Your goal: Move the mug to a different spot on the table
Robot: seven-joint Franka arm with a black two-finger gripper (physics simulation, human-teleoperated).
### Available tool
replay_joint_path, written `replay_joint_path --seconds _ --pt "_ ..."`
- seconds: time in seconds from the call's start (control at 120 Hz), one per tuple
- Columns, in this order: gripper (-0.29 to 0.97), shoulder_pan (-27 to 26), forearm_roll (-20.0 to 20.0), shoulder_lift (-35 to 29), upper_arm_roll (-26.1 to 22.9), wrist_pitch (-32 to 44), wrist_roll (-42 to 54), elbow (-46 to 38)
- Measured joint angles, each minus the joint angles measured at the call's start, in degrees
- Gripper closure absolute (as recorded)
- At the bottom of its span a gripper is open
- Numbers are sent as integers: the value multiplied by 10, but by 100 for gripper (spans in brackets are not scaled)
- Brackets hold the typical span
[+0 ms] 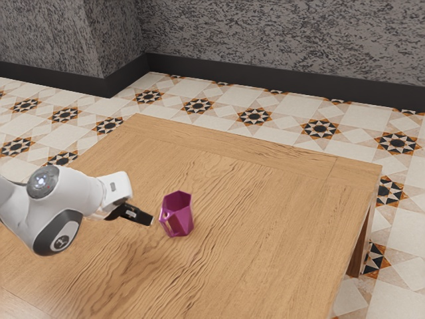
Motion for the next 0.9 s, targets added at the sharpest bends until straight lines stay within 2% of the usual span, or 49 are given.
replay_joint_path --seconds 0.117,0.183,0.267,0.342,0.417,0.475,0.608,0.675,0.783,0.9 --pt "0 -3 -7 -52 4 -69 -4 -1" --pt "0 -11 -35 -81 4 -131 -6 10" --pt "0 -18 -83 -95 0 -240 -5 67" --pt "0 -20 -136 -93 -4 -351 5 144" --pt "0 -20 -167 -90 -20 -470 16 237" --pt "0 -21 -180 -56 -52 -568 23 360" --pt "0 -36 -184 0 -72 -751 36 573" --pt "0 -42 -181 13 -73 -822 42 640" --pt "0 -51 -171 16 -73 -914 49 720" --pt "0 -61 -159 18 -72 -979 55 738"
